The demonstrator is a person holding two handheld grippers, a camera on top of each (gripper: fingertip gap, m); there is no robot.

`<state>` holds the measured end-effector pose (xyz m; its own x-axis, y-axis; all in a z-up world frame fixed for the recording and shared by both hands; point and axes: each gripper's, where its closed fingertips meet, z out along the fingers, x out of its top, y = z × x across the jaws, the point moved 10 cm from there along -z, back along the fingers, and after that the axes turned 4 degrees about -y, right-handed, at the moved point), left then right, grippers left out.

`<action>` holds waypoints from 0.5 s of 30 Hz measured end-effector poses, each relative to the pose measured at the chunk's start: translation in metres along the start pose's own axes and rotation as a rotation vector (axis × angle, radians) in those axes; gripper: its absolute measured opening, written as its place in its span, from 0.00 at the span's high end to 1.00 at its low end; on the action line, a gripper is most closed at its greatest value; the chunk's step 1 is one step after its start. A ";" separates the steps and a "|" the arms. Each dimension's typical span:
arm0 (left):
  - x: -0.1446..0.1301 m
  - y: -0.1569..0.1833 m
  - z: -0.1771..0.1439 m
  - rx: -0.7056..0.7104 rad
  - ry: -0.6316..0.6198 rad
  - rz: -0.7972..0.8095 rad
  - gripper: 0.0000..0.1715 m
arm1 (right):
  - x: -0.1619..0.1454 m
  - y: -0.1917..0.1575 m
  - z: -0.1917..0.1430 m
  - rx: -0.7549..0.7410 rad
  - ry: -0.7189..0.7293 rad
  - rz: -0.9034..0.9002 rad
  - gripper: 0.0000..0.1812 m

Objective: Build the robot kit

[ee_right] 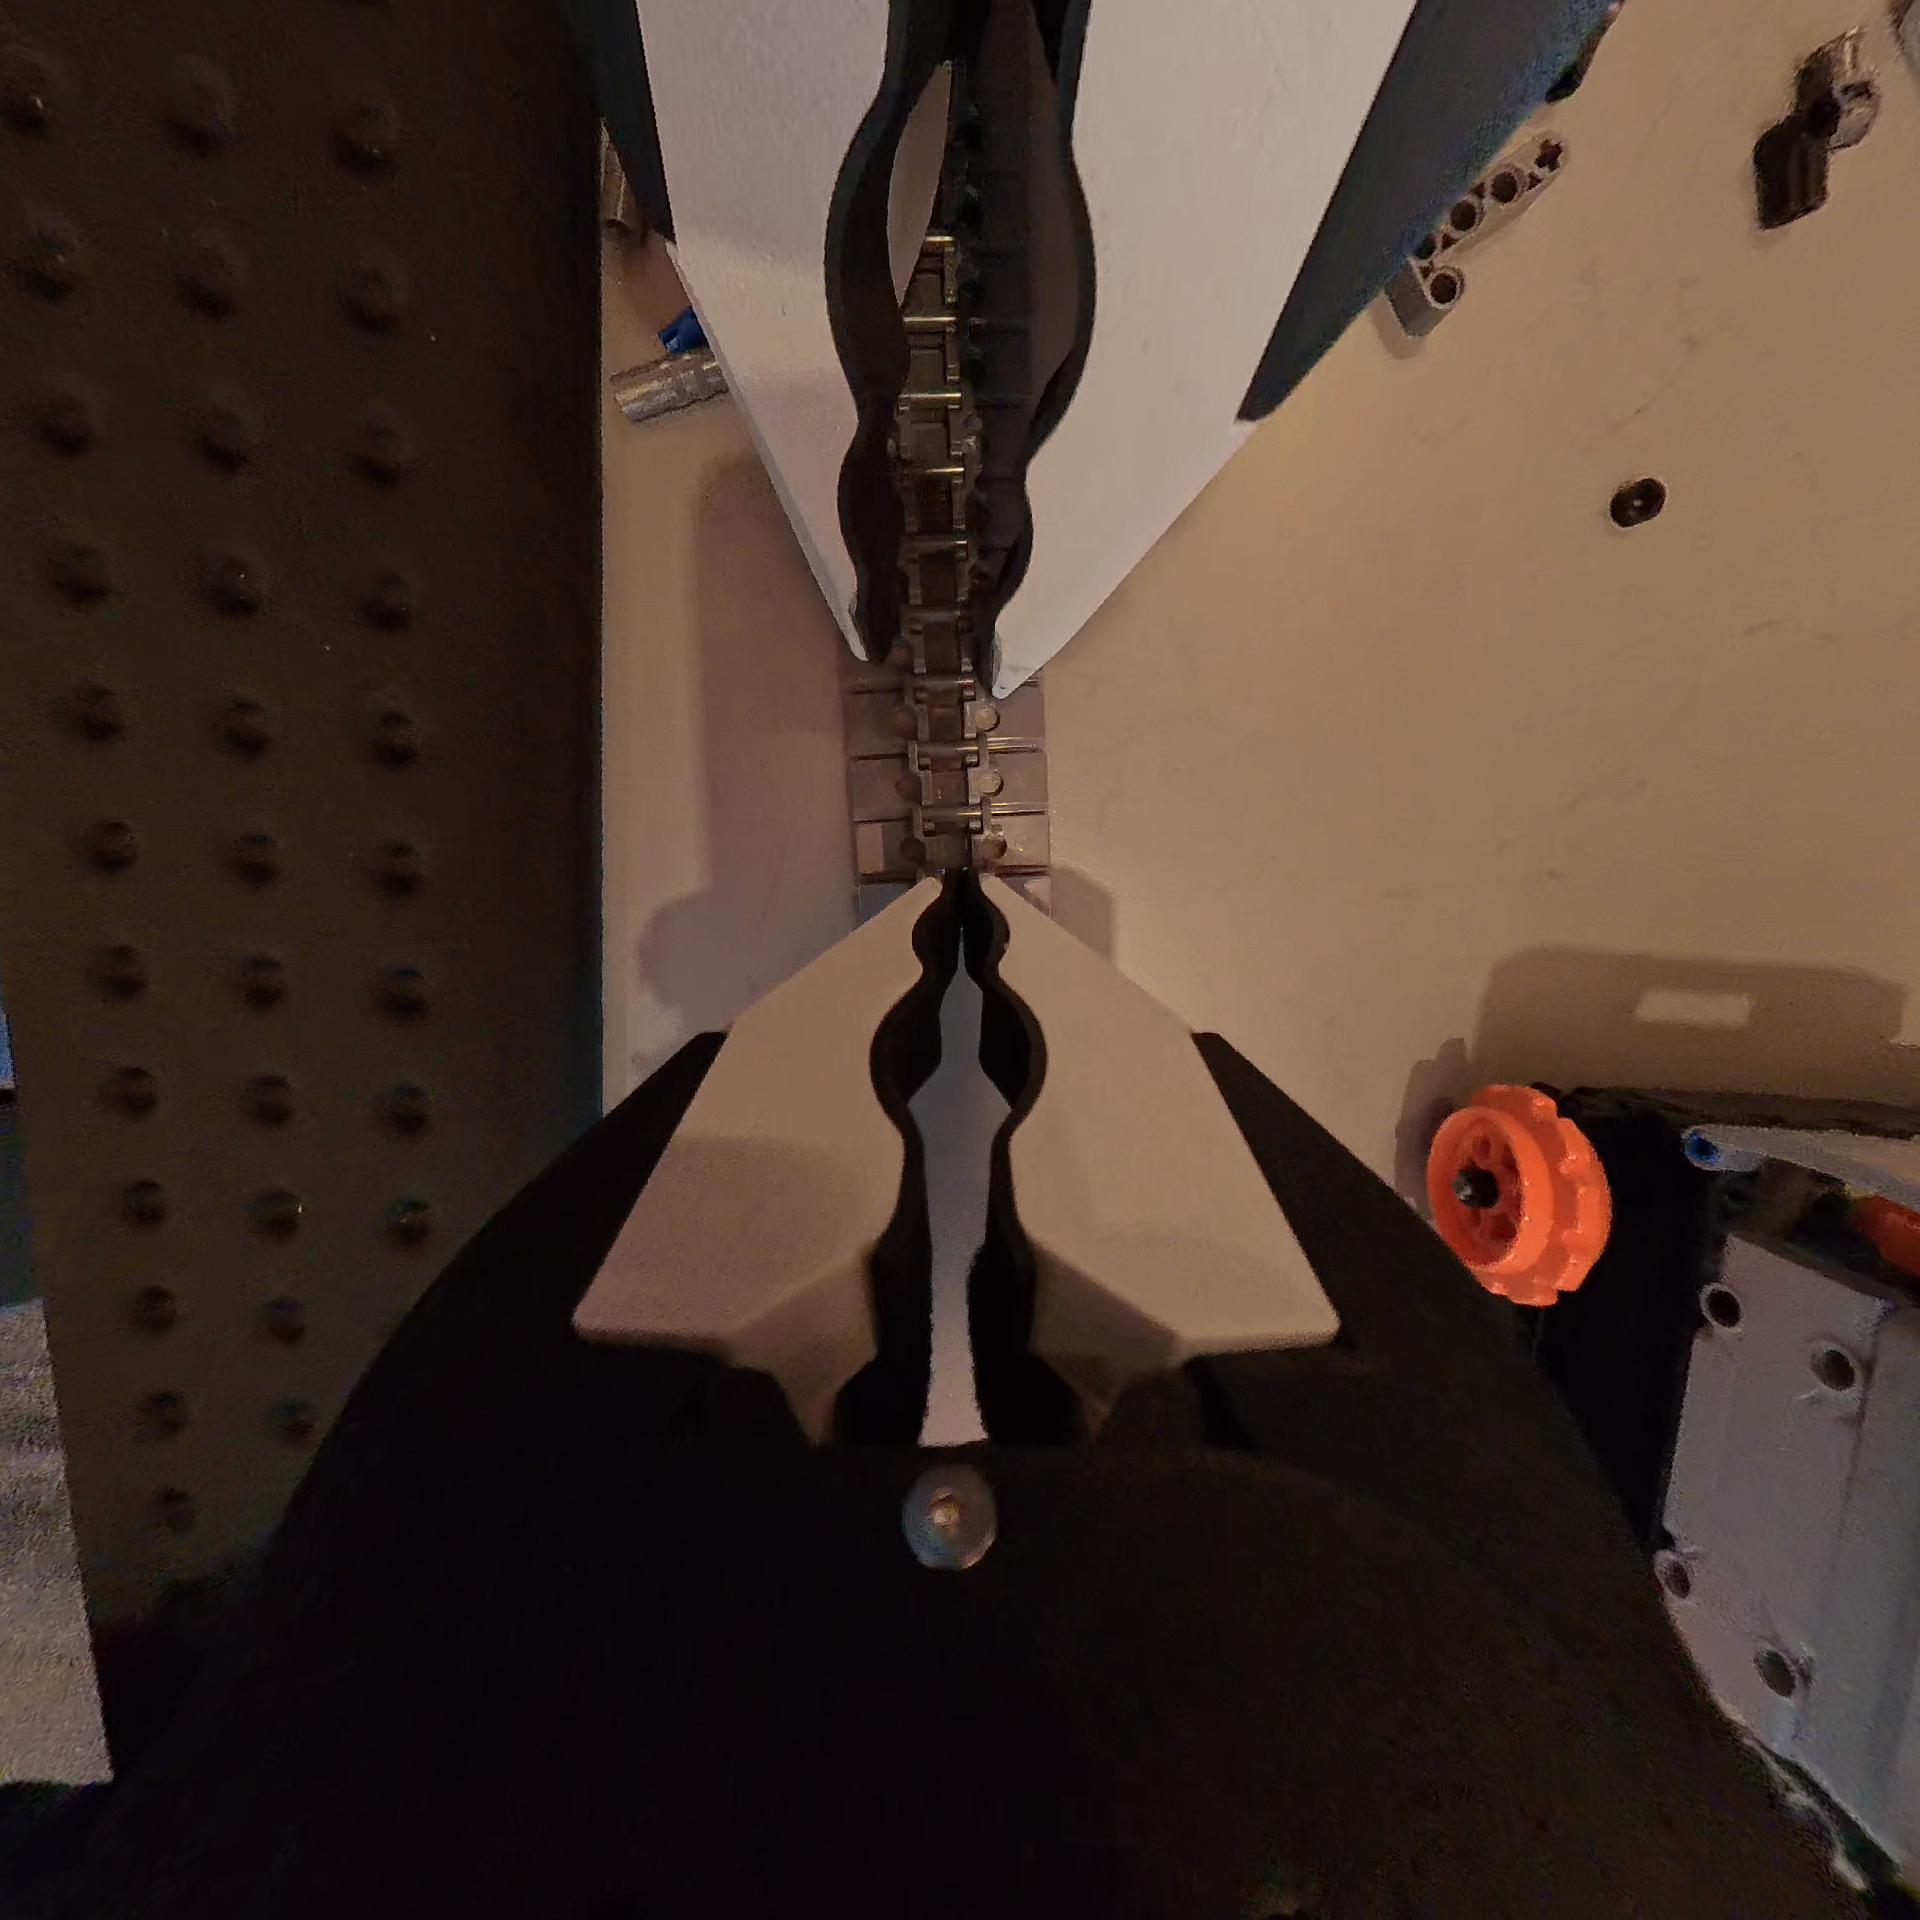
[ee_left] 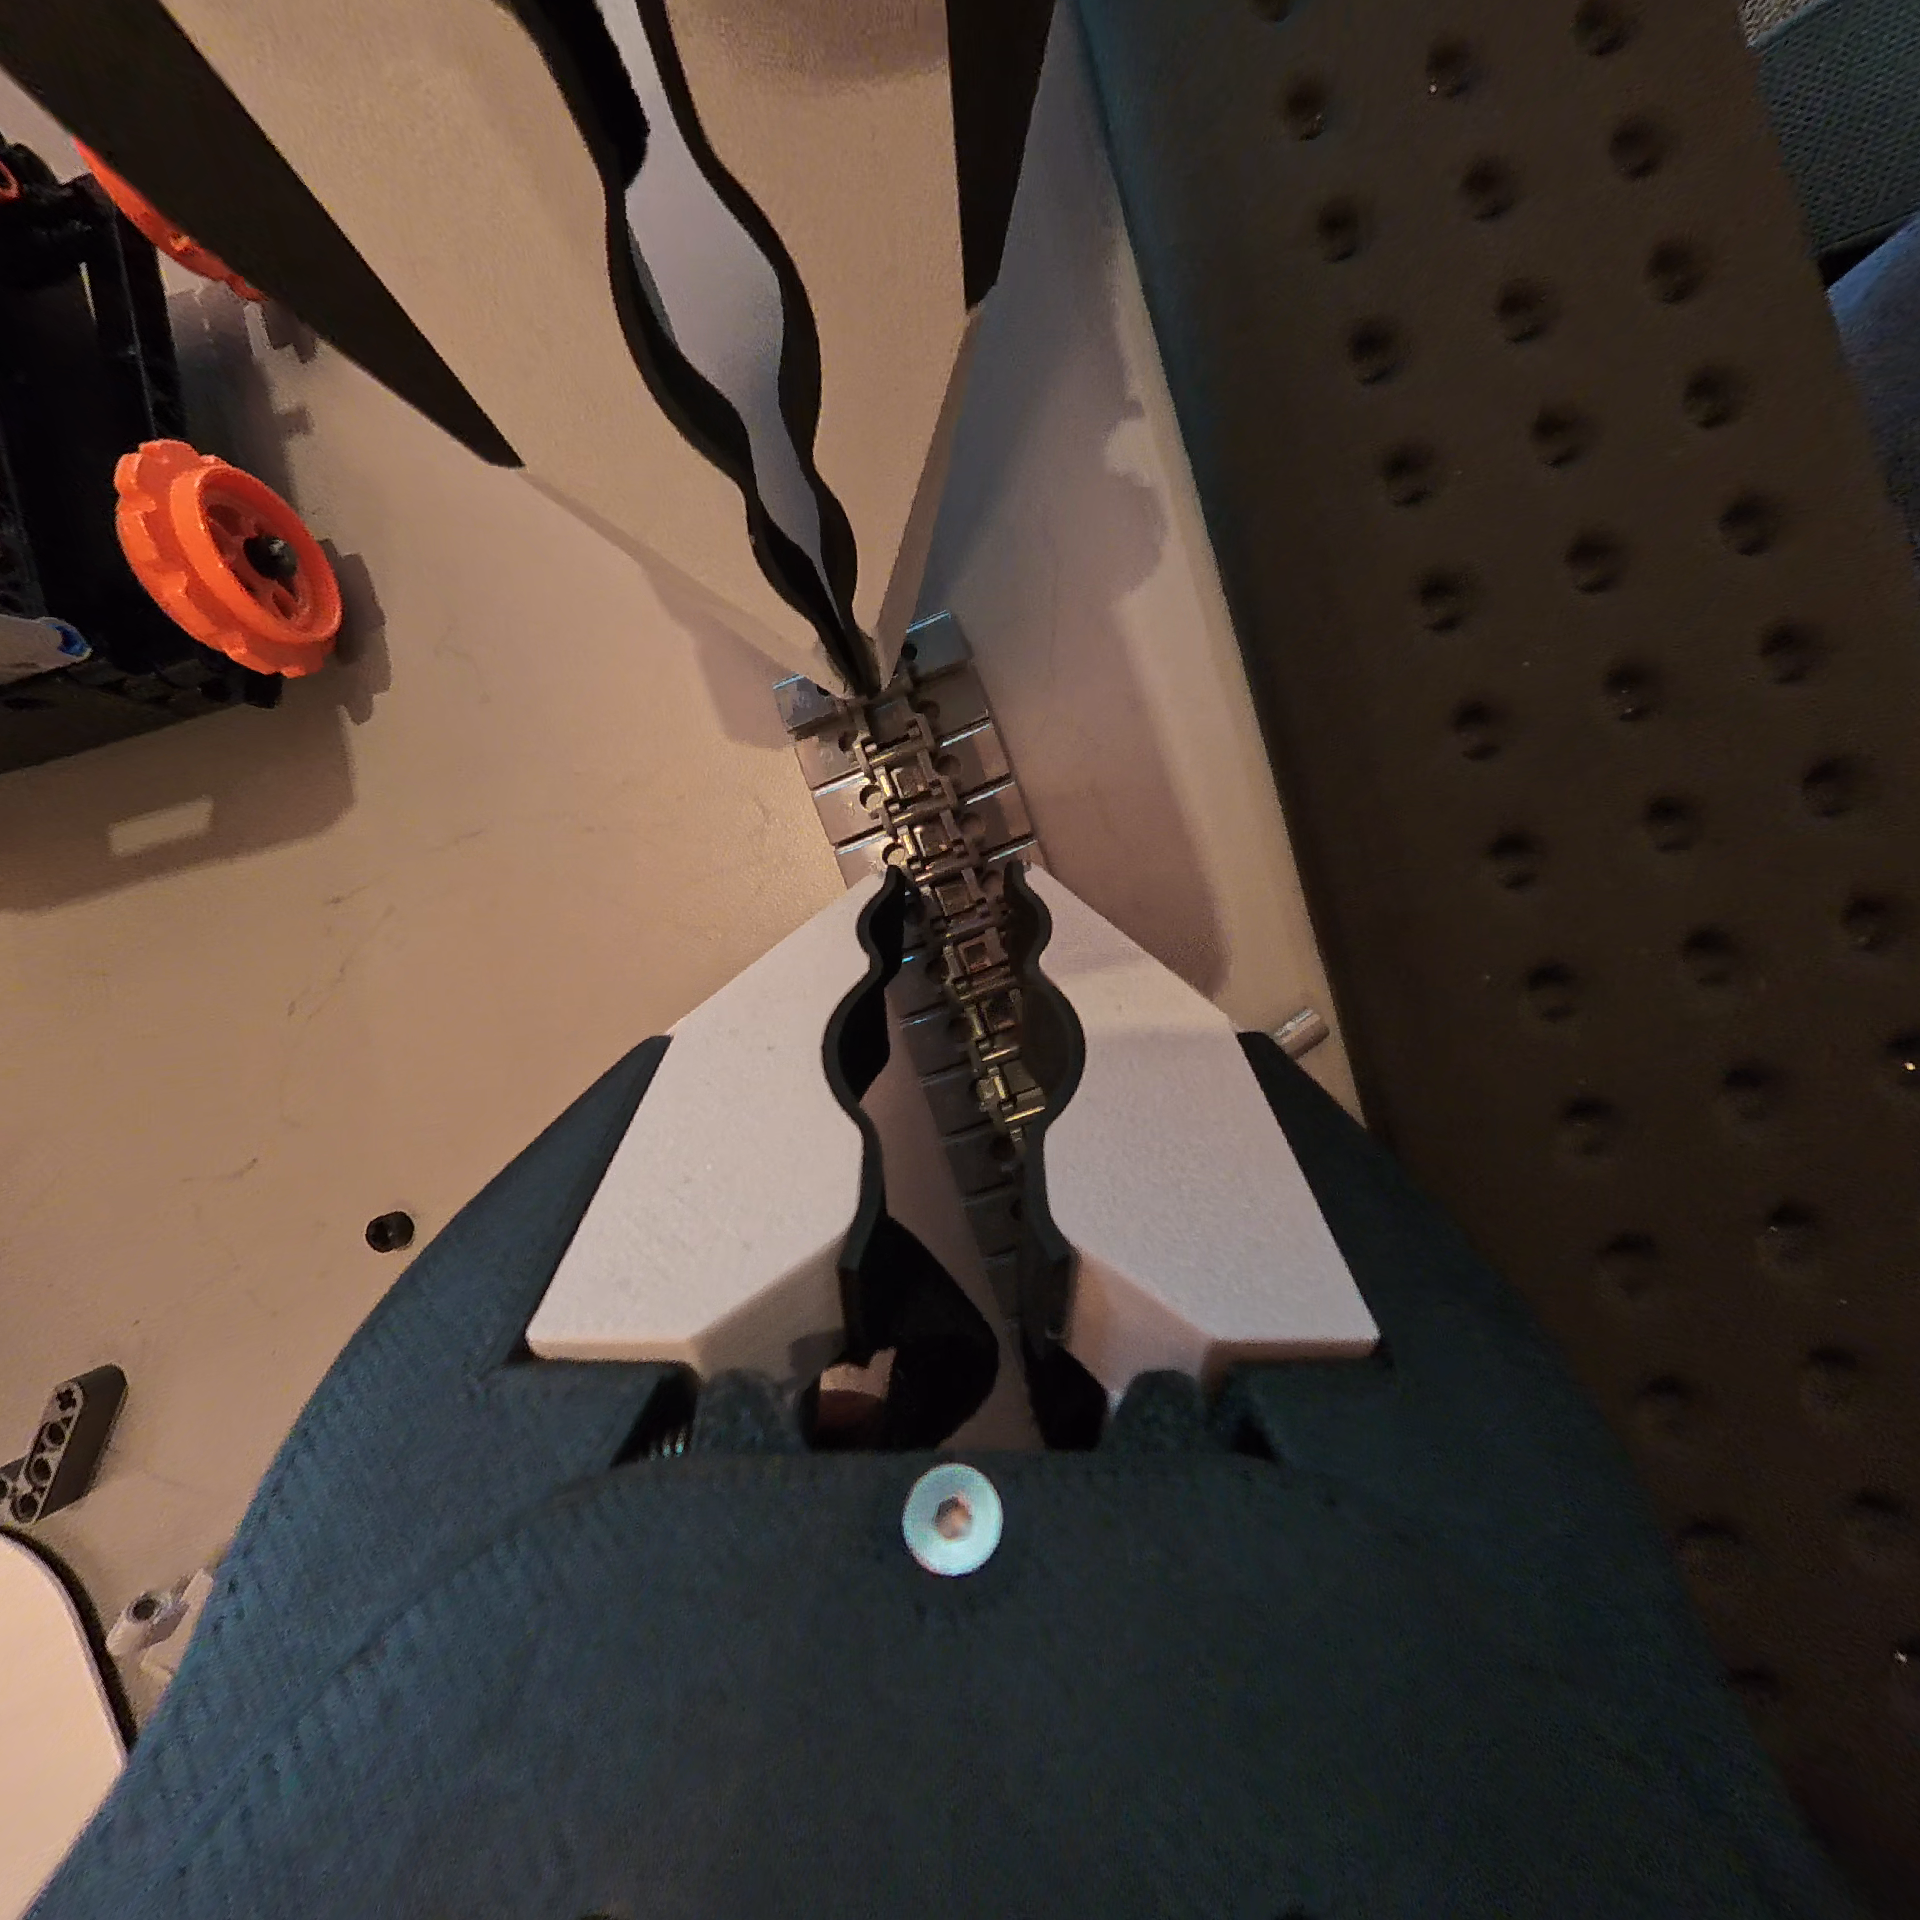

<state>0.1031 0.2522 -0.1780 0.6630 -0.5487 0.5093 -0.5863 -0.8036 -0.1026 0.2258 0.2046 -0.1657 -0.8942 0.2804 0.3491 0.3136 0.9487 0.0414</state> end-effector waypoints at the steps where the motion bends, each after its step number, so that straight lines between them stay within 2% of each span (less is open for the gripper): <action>1: 0.000 0.000 0.000 0.000 0.000 0.000 0.89 | 0.002 0.000 0.000 0.005 -0.026 -0.002 1.00; 4: -0.003 0.001 -0.002 0.014 -0.003 0.006 0.89 | 0.008 0.002 0.000 0.027 -0.090 -0.017 1.00; 7: -0.013 0.002 -0.013 0.017 -0.060 -0.015 0.85 | 0.013 0.004 0.001 0.049 -0.143 -0.024 1.00; 10: -0.027 0.004 -0.031 0.027 -0.091 -0.057 0.84 | 0.017 0.006 0.002 0.062 -0.188 -0.028 1.00; 15: -0.049 0.003 -0.067 0.146 -0.069 -0.125 0.84 | 0.025 0.008 0.006 0.085 -0.272 -0.049 1.00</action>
<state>0.0377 0.2921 -0.1465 0.7598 -0.4528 0.4666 -0.4267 -0.8887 -0.1676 0.2038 0.2203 -0.1618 -0.9641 0.2517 0.0845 0.2499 0.9678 -0.0310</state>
